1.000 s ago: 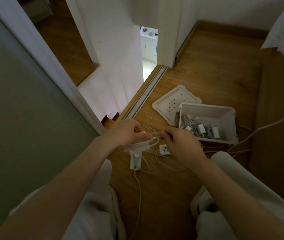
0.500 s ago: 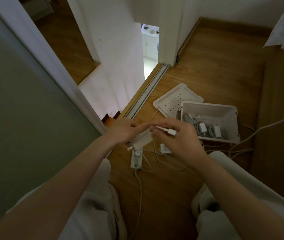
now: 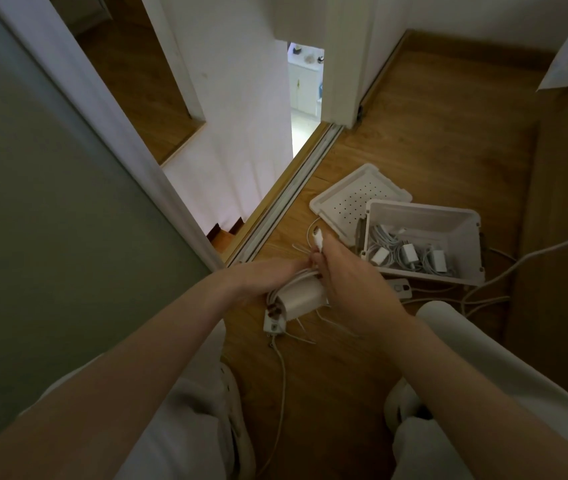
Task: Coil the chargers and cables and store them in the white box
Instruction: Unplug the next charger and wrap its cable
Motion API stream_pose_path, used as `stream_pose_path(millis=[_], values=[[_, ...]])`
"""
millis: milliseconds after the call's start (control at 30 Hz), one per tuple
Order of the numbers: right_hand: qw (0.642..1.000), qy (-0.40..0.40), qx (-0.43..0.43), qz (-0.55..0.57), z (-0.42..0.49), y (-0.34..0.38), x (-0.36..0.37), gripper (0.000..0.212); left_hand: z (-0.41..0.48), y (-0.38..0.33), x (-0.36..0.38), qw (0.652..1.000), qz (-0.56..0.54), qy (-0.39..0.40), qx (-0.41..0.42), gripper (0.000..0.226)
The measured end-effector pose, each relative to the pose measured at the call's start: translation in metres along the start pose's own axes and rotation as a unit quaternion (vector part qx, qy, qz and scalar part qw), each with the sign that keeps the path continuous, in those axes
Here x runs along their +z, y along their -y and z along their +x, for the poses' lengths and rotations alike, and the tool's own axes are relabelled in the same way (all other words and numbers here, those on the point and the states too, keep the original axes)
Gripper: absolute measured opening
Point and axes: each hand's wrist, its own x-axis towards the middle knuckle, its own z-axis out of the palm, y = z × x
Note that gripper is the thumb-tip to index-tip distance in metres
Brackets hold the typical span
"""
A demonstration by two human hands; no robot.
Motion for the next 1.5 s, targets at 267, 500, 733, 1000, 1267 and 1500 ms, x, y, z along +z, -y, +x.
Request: stream_pose_path(millis=[267,500,733,1000,1267,1500], values=[[0.985,-0.084,0.116,0.097,0.011,-0.002,-0.005,0.016,-0.006,-0.009,0.002,0.979,-0.181,0.089,0.007,0.042],[0.902,-0.144,0.281,0.295,0.02,-0.01,-0.009,0.026,-0.009,-0.013,0.007,0.957,-0.247,0.14,0.054,0.037],[0.823,-0.174,0.41,0.353,0.026,-0.027,-0.006,0.024,0.0,-0.01,0.008,0.945,-0.32,0.011,0.071,0.036],[0.705,-0.166,0.475,0.499,0.022,-0.02,0.013,0.032,0.013,-0.009,0.035,0.911,-0.373,-0.074,0.157,0.038],[0.801,-0.118,0.347,0.473,0.019,0.006,-0.011,0.028,0.014,-0.015,0.014,0.903,-0.34,-0.177,0.193,0.044],[0.808,-0.066,0.325,0.487,0.02,-0.006,-0.025,0.03,0.01,-0.019,0.014,0.92,-0.312,-0.127,0.2,0.04]])
